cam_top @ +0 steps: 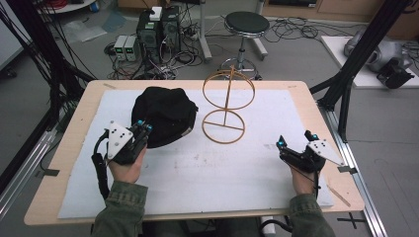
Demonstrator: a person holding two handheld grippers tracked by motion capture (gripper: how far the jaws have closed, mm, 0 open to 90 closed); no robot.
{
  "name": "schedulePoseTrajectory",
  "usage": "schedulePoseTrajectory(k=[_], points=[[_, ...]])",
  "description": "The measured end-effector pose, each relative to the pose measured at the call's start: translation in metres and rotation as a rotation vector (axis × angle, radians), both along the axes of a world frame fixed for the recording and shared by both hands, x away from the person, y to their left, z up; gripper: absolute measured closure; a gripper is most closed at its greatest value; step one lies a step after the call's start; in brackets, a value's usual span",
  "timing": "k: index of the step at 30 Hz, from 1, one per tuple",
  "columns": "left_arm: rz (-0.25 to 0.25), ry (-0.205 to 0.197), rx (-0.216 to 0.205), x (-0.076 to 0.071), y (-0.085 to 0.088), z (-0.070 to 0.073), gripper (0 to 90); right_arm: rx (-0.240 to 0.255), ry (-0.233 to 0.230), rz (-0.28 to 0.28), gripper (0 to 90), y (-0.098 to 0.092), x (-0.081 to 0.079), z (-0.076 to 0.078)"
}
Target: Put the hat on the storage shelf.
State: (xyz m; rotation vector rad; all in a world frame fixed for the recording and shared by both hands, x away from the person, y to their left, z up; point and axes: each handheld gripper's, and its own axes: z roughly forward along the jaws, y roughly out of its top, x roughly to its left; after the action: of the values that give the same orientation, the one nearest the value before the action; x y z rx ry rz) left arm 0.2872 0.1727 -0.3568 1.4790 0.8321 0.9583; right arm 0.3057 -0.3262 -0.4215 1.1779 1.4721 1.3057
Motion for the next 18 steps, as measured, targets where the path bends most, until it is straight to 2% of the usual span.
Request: schedulePoseTrajectory(k=[5,11,13,18], points=[[-0.001,-0.026,-0.018,-0.003,0.003,0.007,87.4,0.001,0.002,-0.004,5.1,0.0,0.0,0.0],[0.006,-0.086,-0.042,-0.009,0.005,0.013,87.5,-0.011,0.001,0.006,5.1,0.001,0.0,-0.001],[0.0,-0.103,-0.059,-0.009,0.005,0.017,87.4,-0.01,0.005,0.004,5.1,0.002,-0.001,-0.001],[-0.021,-0.129,-0.059,-0.004,-0.001,0.03,87.5,-0.008,-0.002,0.003,5.1,0.001,-0.001,0.0]])
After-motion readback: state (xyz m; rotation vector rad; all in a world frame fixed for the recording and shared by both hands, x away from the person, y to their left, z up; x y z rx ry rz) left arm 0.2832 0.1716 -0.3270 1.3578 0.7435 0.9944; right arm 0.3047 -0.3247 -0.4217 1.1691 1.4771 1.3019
